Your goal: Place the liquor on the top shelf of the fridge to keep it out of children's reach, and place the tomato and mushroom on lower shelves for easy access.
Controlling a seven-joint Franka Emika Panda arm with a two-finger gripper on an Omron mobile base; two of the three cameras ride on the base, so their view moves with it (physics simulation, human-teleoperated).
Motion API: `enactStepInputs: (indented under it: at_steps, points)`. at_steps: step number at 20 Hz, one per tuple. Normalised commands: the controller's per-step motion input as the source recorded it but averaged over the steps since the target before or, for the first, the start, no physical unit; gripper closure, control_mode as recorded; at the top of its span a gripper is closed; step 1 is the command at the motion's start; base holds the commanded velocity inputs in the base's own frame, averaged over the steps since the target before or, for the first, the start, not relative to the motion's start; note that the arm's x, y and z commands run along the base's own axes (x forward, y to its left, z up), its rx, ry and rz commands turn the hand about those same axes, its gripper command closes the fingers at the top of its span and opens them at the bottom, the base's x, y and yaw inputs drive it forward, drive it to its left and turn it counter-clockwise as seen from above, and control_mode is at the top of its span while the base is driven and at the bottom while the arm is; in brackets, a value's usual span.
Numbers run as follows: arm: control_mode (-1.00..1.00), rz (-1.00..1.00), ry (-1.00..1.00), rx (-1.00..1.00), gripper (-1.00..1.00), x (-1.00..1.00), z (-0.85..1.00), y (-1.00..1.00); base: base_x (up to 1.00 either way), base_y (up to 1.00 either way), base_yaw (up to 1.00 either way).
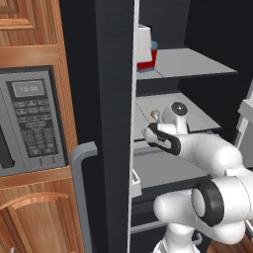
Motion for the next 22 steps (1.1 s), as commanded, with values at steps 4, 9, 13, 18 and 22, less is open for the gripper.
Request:
enactStepInputs:
  at_steps: [4,9,13,18,22]
  points:
    - [-1.00,-0.07,0.00,0.07,1.00,0.46,-0.18,0.00,0.00,0.00,0.00]
    - [-1.00,0.00,0.00,0.01,1.00,0.55,-0.12,0.00,0.00,0.00,0.00]
    - [-1.00,0.00,0.00,0.01,1.00,0.60,-0.16,0.00,0.00,0.00,0.00]
    - [-1.00,0.00,0.00,0.01,1.00,0.53,-0.23,0.00,0.00,0.00,0.00]
    - [-1.00,0.00,0.00,0.00,-1.00,0.51,-0.25,0.00,0.00,0.00,0.00]
